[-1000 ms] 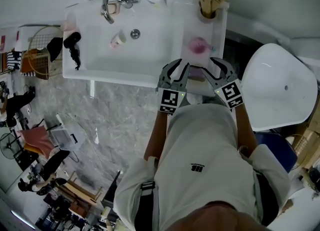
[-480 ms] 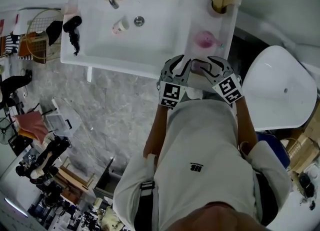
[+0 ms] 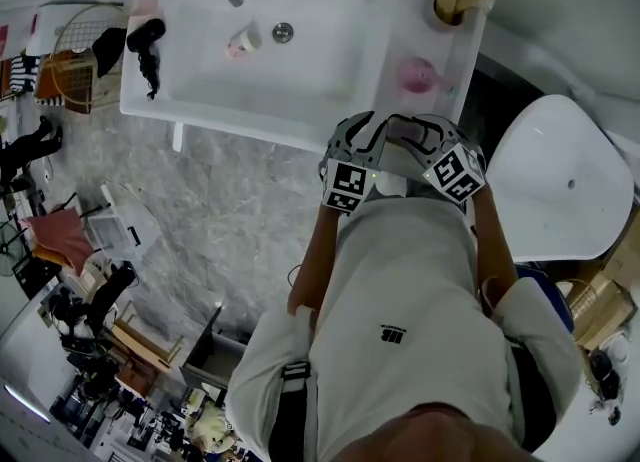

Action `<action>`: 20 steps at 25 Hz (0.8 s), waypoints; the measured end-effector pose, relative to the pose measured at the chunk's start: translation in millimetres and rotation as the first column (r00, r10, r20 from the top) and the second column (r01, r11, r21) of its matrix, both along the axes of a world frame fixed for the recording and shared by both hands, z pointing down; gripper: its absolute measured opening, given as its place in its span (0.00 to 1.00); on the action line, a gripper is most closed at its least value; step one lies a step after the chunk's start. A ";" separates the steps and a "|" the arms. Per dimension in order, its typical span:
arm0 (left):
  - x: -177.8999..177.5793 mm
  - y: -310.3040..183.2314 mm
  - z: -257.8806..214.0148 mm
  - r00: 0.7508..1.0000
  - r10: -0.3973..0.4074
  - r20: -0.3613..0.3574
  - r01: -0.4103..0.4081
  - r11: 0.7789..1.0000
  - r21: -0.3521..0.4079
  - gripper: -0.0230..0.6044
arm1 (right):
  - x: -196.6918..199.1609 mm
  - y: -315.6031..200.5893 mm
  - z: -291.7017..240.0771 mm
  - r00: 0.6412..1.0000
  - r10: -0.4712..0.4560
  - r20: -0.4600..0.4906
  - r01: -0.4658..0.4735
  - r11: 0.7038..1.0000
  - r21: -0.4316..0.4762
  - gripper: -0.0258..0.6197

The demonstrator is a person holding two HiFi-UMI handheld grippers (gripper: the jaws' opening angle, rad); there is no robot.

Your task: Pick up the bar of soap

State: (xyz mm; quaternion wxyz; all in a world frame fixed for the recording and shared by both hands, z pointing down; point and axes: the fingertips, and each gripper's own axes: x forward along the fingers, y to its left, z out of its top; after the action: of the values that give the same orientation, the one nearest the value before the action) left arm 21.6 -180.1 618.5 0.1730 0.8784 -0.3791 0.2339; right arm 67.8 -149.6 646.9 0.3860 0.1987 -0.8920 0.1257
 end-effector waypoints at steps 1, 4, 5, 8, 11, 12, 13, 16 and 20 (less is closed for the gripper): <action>-0.3 1.0 1.5 1.000 -0.002 0.000 0.002 1.000 -0.005 0.23 | -0.1 1.7 2.8 1.000 -0.015 -0.017 0.015 1.000 -0.002 0.36; -0.5 4.6 6.2 1.000 -0.006 0.002 0.006 1.000 -0.016 0.23 | 0.9 7.0 12.5 0.997 -0.049 -0.060 0.049 0.999 -0.009 0.36; -0.8 5.6 7.6 1.000 -0.008 0.003 0.008 1.000 -0.020 0.23 | 1.0 8.1 15.3 0.996 -0.057 -0.070 0.057 0.998 -0.013 0.36; -1.5 7.5 10.5 1.000 -0.013 0.004 0.013 1.000 -0.028 0.23 | 1.2 10.4 22.3 0.992 -0.080 -0.095 0.079 0.997 -0.023 0.36; -1.3 10.1 15.0 1.000 -0.019 0.009 0.019 0.999 -0.040 0.23 | 2.6 12.0 29.4 0.989 -0.098 -0.114 0.095 0.995 -0.029 0.36; -1.4 11.1 16.9 1.000 -0.022 0.011 0.022 0.999 -0.043 0.23 | 2.8 12.2 31.6 0.988 -0.101 -0.117 0.098 0.995 -0.032 0.36; -1.6 12.1 18.8 1.000 -0.025 0.013 0.025 0.999 -0.046 0.23 | 2.7 12.4 33.5 0.987 -0.104 -0.119 0.101 0.994 -0.035 0.36; -3.4 14.9 23.7 0.999 -0.033 0.020 0.034 0.998 -0.055 0.23 | 1.1 12.4 36.7 0.987 -0.111 -0.118 0.107 0.993 -0.041 0.36; -5.7 17.4 27.2 0.999 -0.045 0.024 0.046 0.997 -0.063 0.23 | -3.1 12.9 38.9 0.987 -0.122 -0.105 0.116 0.991 -0.060 0.38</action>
State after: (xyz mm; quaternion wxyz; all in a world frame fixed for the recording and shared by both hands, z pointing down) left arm 15.9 -162.7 645.7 0.2020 0.8609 -0.3933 0.2518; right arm 64.7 -136.7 685.8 0.4459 0.1411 -0.8764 0.1153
